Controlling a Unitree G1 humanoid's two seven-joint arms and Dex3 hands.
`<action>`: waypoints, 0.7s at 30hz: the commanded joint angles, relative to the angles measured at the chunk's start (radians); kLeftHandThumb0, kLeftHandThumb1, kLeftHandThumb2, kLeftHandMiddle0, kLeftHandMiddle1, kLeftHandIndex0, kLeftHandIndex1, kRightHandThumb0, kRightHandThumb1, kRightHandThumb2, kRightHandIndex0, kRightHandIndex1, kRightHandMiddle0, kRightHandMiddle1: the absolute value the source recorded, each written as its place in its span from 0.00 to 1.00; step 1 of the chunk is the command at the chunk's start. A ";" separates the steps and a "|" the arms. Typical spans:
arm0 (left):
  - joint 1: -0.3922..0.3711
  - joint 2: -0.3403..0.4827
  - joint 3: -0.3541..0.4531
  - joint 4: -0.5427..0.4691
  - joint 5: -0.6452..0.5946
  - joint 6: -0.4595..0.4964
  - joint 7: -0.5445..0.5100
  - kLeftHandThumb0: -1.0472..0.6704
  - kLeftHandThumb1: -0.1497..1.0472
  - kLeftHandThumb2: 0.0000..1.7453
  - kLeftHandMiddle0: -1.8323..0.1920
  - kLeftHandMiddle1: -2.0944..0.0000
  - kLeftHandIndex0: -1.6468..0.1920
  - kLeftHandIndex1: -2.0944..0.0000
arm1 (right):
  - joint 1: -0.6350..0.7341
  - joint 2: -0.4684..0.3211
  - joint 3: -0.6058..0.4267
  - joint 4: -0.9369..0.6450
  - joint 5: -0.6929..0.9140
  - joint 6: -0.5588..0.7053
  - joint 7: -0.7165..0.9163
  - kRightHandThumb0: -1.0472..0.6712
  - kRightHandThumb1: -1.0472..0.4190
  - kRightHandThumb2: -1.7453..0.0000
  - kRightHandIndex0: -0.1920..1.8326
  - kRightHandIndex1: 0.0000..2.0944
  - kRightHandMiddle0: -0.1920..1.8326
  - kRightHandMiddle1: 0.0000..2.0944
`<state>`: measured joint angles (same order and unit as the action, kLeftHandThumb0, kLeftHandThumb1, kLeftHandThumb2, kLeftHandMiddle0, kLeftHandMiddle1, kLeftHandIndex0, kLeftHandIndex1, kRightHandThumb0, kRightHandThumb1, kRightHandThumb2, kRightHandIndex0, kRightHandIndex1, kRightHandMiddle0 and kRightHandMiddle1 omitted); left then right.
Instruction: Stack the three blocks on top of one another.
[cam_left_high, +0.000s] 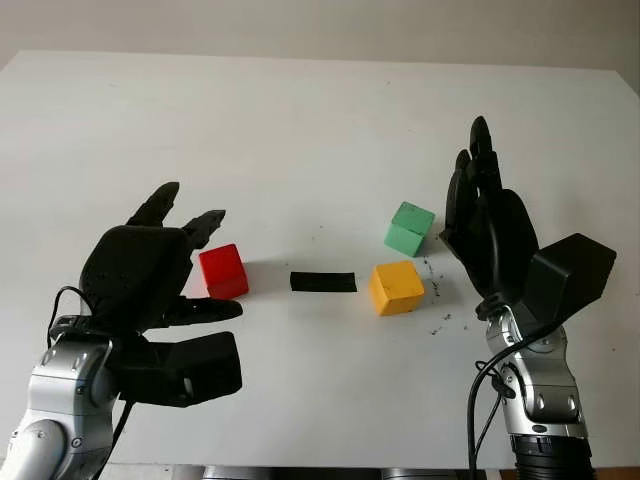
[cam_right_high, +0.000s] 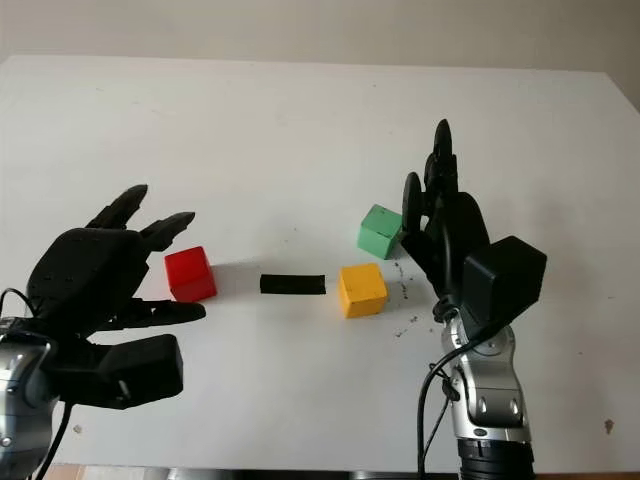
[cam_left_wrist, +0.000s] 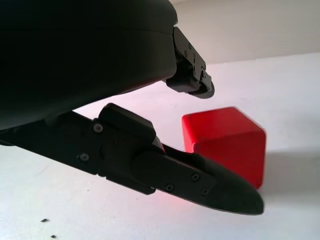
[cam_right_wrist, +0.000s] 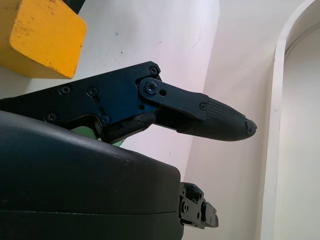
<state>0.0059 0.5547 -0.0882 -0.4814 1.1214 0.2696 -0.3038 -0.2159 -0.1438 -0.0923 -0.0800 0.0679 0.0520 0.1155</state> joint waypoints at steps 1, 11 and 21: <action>0.000 -0.014 -0.009 0.000 0.033 0.009 -0.006 0.10 0.96 0.03 0.89 0.97 0.68 0.96 | 0.010 0.001 0.000 -0.020 0.002 -0.011 -0.002 0.18 0.00 0.59 0.00 0.00 0.00 0.00; -0.005 -0.027 0.006 0.021 0.018 -0.037 0.036 0.13 0.99 0.03 0.84 0.96 0.58 0.90 | 0.014 0.004 0.000 -0.020 0.004 -0.013 -0.006 0.18 0.00 0.59 0.00 0.00 0.00 0.00; 0.002 -0.024 0.065 0.049 -0.191 -0.125 0.086 0.18 1.00 0.10 0.78 0.97 0.74 0.50 | 0.011 0.004 -0.009 -0.018 0.005 -0.013 -0.023 0.18 0.00 0.61 0.00 0.00 0.00 0.00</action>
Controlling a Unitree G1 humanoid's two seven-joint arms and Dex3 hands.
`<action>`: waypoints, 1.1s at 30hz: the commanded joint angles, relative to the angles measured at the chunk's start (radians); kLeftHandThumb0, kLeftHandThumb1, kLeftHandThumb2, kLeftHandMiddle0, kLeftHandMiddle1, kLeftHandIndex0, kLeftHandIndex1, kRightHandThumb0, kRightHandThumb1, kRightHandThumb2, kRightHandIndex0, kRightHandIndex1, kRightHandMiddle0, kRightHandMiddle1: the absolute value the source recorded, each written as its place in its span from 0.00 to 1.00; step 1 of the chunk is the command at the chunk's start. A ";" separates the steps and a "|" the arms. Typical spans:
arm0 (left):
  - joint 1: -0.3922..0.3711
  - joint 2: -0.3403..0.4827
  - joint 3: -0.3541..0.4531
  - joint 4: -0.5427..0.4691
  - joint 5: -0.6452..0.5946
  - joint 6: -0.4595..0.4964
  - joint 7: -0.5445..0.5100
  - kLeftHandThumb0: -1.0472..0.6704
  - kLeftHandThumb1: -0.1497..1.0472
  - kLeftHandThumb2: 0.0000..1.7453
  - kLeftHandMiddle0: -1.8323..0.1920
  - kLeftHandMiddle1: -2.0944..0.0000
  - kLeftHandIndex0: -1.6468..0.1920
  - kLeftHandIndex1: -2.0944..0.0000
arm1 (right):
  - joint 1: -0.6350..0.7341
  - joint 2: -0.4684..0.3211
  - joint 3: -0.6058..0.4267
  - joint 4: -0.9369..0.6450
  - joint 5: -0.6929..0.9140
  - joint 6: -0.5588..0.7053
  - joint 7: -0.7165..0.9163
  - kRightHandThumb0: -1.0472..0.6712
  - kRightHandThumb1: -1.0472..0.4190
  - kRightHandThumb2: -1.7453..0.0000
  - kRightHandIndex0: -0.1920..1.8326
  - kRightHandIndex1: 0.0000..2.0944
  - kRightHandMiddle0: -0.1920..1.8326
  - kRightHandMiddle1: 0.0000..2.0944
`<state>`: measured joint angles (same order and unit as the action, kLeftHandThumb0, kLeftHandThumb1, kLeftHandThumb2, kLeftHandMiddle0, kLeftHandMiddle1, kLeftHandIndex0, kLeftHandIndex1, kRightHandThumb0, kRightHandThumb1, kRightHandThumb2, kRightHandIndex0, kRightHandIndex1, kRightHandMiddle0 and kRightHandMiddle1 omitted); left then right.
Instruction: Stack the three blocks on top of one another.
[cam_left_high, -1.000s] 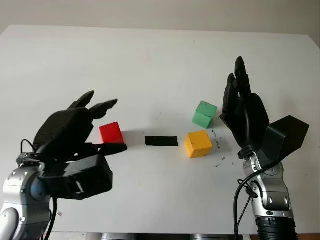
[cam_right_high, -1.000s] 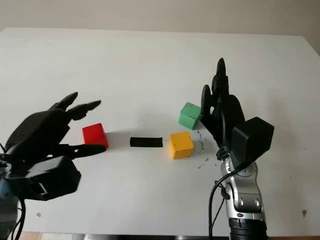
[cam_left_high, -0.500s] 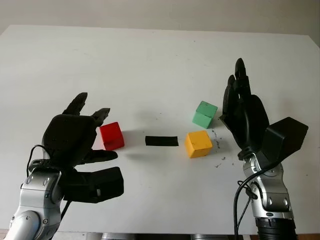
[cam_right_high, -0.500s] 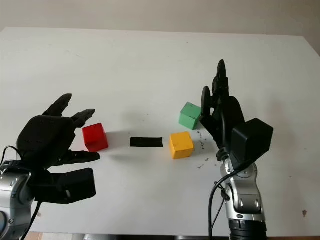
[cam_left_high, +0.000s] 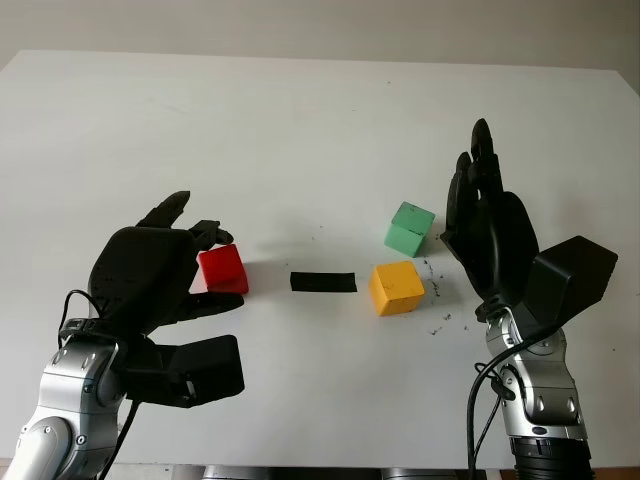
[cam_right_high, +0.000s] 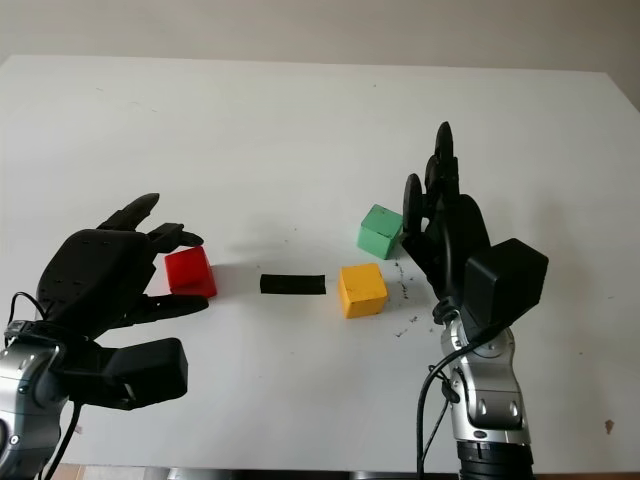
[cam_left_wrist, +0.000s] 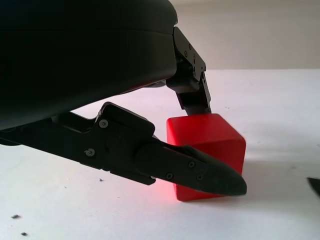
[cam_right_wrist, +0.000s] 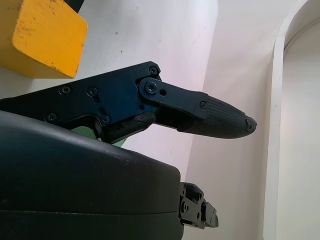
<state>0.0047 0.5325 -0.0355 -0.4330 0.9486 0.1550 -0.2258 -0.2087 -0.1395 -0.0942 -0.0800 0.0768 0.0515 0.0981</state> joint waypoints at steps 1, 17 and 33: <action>0.005 0.002 0.016 0.004 -0.033 -0.020 0.010 0.22 1.00 0.11 0.78 0.97 0.74 0.50 | 0.004 0.000 -0.007 -0.020 -0.007 -0.012 -0.011 0.18 0.00 0.61 0.00 0.00 0.00 0.00; 0.019 0.052 0.045 0.046 -0.017 -0.154 0.162 0.38 1.00 0.03 0.74 0.98 0.74 0.43 | 0.014 0.014 0.005 -0.030 -0.021 -0.013 -0.039 0.17 0.00 0.63 0.00 0.00 0.00 0.00; -0.103 0.053 0.044 -0.021 -0.168 -0.235 0.054 0.37 1.00 0.05 0.74 0.98 0.75 0.41 | 0.025 0.037 0.009 -0.026 -0.024 -0.030 -0.041 0.17 0.00 0.64 0.00 0.00 0.00 0.00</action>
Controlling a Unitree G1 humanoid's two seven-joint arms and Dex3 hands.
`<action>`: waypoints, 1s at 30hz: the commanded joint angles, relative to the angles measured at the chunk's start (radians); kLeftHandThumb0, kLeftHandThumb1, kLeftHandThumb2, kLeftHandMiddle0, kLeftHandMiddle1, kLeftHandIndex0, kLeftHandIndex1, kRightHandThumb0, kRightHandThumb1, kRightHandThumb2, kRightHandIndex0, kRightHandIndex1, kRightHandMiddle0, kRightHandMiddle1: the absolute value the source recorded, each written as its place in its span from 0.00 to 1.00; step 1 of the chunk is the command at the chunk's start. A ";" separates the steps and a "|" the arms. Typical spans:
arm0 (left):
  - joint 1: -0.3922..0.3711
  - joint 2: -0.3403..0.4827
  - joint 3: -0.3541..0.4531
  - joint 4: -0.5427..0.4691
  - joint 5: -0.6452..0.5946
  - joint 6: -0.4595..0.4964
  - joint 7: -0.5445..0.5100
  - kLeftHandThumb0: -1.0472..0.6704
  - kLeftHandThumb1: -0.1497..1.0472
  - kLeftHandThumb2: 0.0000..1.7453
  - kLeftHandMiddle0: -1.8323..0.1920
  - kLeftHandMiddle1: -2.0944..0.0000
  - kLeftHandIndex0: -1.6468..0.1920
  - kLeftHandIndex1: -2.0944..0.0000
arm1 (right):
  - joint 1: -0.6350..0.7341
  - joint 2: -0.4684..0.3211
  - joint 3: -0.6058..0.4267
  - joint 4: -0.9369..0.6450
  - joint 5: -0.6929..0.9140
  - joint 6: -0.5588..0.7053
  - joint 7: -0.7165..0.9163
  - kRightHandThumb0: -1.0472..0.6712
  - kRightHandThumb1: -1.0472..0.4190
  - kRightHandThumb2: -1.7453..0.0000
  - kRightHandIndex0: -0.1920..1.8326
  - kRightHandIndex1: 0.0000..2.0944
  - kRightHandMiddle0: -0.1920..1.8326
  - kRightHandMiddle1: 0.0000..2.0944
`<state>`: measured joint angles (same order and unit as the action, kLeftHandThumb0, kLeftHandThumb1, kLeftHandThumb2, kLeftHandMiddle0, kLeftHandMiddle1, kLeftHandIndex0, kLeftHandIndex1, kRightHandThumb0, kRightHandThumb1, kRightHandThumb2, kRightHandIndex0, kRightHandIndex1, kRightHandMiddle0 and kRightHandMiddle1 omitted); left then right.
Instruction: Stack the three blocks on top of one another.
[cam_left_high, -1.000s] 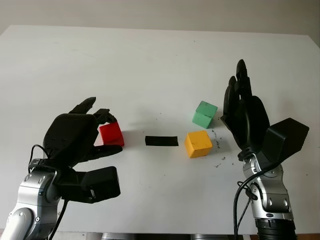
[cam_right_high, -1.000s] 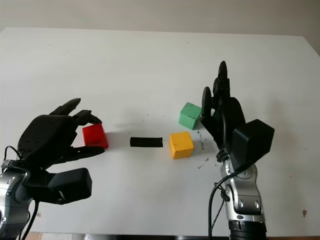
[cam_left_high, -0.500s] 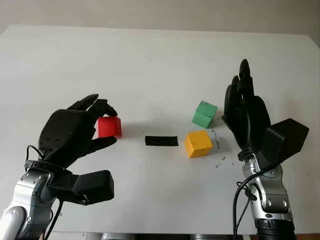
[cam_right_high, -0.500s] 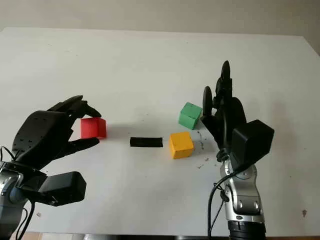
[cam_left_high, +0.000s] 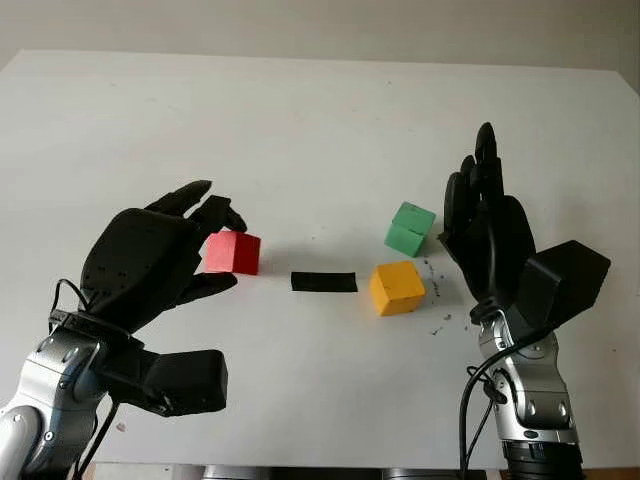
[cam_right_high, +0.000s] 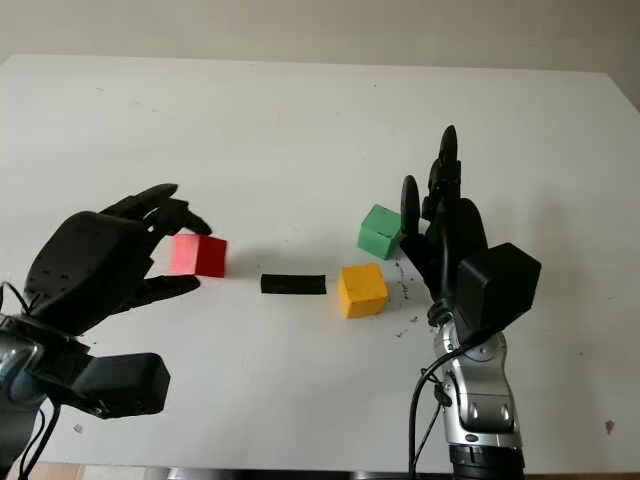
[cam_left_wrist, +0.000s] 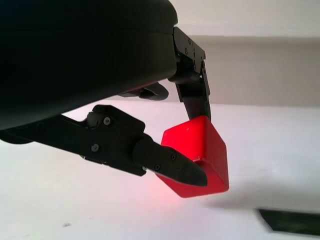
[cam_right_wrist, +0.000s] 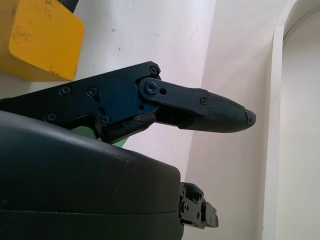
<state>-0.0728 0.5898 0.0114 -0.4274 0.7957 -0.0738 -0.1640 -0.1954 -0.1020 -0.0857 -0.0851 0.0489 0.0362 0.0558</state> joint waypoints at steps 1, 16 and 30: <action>-0.046 -0.009 -0.012 -0.029 -0.031 -0.005 -0.026 0.37 1.00 0.05 0.75 0.98 0.75 0.40 | 0.011 -0.001 0.001 -0.023 0.001 -0.011 0.001 0.17 0.00 0.63 0.00 0.00 0.00 0.00; -0.445 -0.061 -0.233 0.001 -0.028 0.292 -0.517 0.39 0.95 0.03 0.71 0.97 0.70 0.34 | 0.007 -0.002 0.011 -0.027 -0.015 -0.003 -0.002 0.15 0.00 0.64 0.00 0.00 0.00 0.00; -0.461 -0.130 -0.331 0.096 -0.078 0.320 -0.560 0.38 0.96 0.03 0.71 0.97 0.69 0.35 | 0.043 0.006 0.014 -0.072 -0.016 0.020 -0.012 0.17 0.00 0.63 0.00 0.00 0.00 0.00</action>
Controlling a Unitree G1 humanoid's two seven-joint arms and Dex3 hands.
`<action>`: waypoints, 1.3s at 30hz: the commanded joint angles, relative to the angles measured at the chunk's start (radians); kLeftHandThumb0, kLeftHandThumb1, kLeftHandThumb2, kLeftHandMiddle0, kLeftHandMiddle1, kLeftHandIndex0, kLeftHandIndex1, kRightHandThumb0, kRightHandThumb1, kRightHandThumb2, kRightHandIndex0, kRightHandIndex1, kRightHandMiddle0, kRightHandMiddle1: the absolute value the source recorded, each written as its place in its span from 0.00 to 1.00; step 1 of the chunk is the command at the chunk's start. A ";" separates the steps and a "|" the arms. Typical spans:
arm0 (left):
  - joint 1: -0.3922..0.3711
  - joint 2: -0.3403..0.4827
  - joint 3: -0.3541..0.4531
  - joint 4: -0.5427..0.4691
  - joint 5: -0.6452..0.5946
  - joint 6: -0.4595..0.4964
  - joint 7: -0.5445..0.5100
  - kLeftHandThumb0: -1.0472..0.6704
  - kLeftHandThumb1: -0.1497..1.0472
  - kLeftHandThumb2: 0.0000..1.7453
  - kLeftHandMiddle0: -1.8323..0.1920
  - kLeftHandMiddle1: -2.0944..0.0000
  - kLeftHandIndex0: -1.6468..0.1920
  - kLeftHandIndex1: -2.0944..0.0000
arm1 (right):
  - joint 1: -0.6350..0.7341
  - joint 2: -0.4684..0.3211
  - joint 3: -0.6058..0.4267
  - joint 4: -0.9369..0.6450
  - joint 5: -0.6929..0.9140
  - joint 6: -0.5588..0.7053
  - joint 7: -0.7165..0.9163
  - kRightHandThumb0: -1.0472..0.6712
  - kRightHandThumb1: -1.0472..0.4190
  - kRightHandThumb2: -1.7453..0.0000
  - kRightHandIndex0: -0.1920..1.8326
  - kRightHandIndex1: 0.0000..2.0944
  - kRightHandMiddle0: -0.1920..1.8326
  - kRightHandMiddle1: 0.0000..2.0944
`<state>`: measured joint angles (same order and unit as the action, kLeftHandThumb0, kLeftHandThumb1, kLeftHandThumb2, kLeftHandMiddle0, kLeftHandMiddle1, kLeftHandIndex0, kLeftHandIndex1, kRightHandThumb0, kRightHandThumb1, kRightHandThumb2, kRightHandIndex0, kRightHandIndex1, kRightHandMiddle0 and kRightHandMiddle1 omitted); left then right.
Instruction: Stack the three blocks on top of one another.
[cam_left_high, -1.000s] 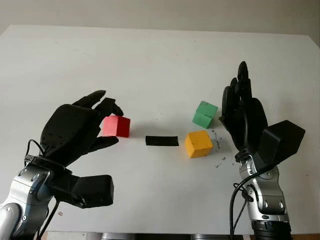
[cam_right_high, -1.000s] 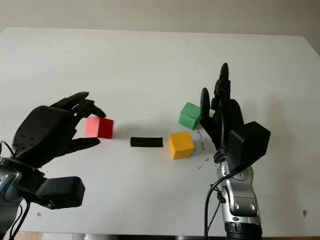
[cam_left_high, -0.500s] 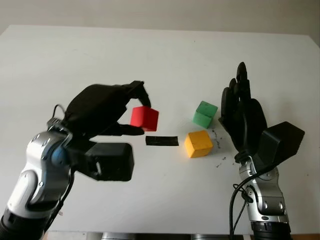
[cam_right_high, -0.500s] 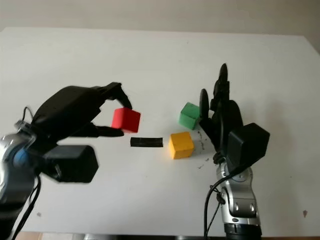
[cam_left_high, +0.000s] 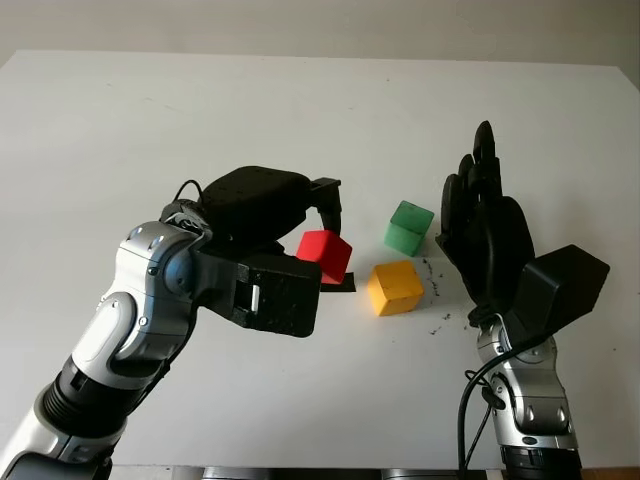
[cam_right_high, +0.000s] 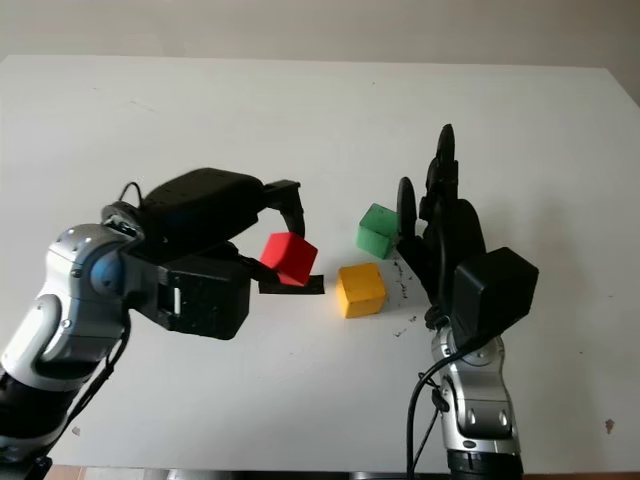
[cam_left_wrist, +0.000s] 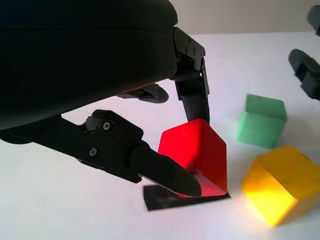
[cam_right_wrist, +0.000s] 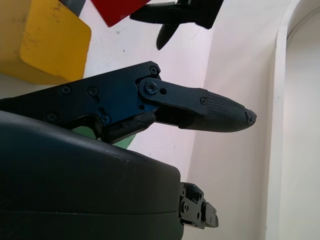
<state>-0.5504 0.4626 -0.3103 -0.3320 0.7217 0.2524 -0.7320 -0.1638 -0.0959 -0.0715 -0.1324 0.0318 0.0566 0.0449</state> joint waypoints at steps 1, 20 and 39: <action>0.021 0.000 -0.016 0.003 -0.003 -0.007 0.005 0.38 0.96 0.03 0.70 0.97 0.69 0.34 | 0.013 0.000 -0.002 -0.023 0.003 -0.004 0.000 0.17 0.00 0.63 0.00 0.00 0.00 0.00; 0.078 -0.018 -0.098 0.006 0.173 -0.042 0.089 0.41 0.97 0.03 0.72 0.96 0.73 0.30 | 0.018 -0.004 0.000 -0.026 0.003 -0.012 0.015 0.19 0.00 0.61 0.00 0.00 0.00 0.00; 0.084 -0.028 -0.104 0.009 0.196 -0.082 0.047 0.26 0.98 0.03 0.87 0.98 0.89 0.55 | 0.016 0.005 -0.001 -0.032 0.003 -0.002 -0.002 0.18 0.00 0.63 0.00 0.00 0.00 0.00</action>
<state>-0.4689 0.4318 -0.3998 -0.3229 0.9124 0.1763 -0.6809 -0.1568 -0.0916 -0.0724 -0.1442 0.0341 0.0526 0.0447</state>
